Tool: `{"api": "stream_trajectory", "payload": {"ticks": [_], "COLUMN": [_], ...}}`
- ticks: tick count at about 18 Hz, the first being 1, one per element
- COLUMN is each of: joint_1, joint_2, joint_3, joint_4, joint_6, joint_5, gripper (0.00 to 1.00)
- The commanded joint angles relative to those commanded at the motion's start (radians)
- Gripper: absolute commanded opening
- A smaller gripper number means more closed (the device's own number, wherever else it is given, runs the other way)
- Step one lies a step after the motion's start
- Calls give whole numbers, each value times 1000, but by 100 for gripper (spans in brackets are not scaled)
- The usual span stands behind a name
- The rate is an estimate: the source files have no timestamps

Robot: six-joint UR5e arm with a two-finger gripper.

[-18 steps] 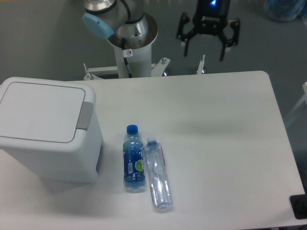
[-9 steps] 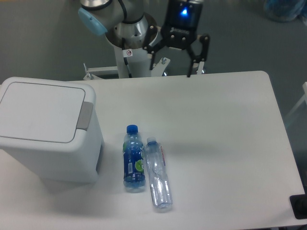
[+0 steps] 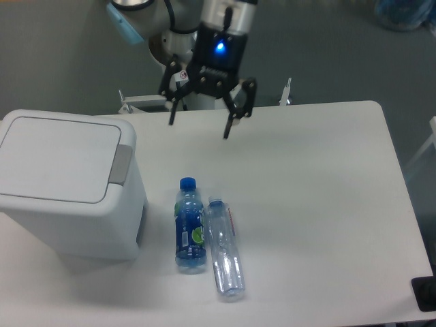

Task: Open the trash can
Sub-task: 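Move the open gripper toward the grey tab on the trash can lid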

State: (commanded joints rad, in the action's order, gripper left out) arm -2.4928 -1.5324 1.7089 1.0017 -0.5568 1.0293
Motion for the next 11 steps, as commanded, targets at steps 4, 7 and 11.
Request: {"api": "stream_trajectory", "payload": {"ticks": [4, 7, 11], "joint_1": [54, 84, 110], "joint_2": [-40, -68, -77], "joint_3": [-2, -37, -38], "joint_4": [-3, 0, -3], "joint_6": [3, 3, 2], "joint_5": [32, 64, 72], "gripper": [100, 100, 100]}}
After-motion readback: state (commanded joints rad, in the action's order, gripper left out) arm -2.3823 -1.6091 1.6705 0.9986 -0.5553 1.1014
